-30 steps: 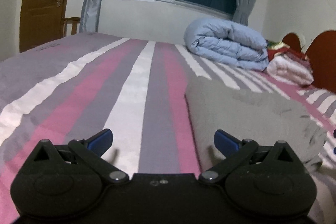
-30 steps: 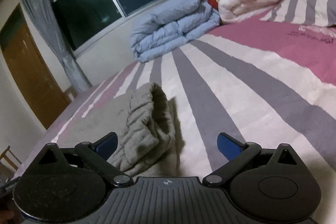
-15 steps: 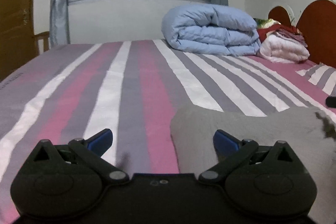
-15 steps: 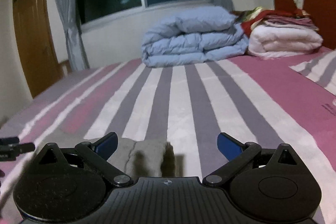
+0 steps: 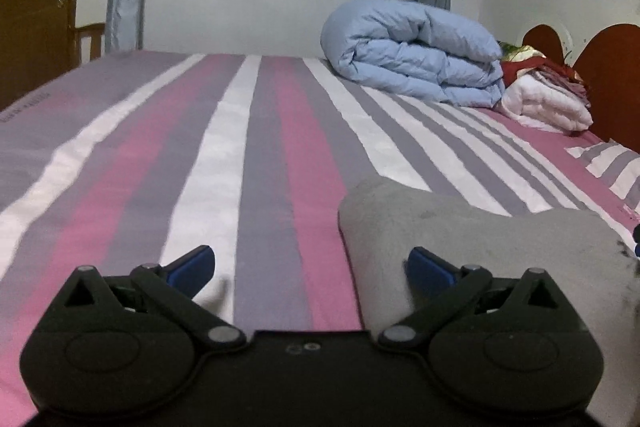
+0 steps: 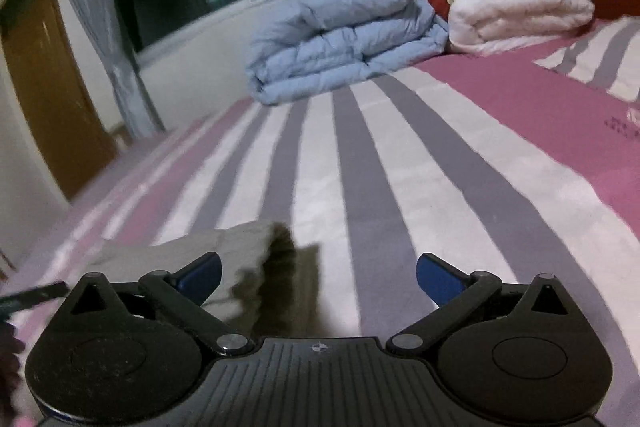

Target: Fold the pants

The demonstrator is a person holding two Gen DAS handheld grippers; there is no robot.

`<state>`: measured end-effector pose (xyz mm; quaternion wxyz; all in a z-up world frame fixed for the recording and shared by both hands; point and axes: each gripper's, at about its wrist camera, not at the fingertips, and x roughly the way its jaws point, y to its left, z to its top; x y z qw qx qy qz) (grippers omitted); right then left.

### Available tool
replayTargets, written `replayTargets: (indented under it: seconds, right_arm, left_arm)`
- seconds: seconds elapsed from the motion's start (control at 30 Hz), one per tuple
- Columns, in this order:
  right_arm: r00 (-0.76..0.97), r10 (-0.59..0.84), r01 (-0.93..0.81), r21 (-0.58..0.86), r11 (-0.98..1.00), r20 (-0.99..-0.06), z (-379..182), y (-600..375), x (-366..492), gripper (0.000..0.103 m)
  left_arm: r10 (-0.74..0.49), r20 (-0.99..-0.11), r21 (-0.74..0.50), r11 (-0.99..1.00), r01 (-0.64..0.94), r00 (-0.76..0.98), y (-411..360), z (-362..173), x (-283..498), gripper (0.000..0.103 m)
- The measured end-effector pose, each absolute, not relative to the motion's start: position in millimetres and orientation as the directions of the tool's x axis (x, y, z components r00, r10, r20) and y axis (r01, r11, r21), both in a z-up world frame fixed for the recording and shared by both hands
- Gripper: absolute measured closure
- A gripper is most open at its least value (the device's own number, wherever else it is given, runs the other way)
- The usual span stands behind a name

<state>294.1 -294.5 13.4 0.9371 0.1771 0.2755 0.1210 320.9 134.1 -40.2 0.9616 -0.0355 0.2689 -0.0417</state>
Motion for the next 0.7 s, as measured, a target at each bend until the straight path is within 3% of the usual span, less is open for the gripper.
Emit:
replayTargets:
  seconds: [0.27, 0.4, 0.7]
  right_arm:
    - [0.764, 0.492, -0.172, 0.604, 0.778, -0.417, 20.6, -303.6, 251.9, 0.000]
    - [0.760, 0.478, -0.175, 0.569, 0.804, -0.441, 22.1, -295.0, 246.0, 0.000]
    - [0.739, 0.521, -0.097, 0.697, 0.710, -0.427, 7.1, -309.8, 252.4, 0.000]
  left_arm:
    - [-0.122, -0.516, -0.110, 0.991, 0.075, 0.848, 131.0, -36.5, 280.4, 0.006]
    - [-0.169, -0.522, -0.170, 0.981, 0.092, 0.836, 133.1, -42.0, 273.3, 0.006]
    - [-0.238, -0.553, -0.266, 0.959, 0.101, 0.798, 134.7, -57.3, 278.3, 0.012]
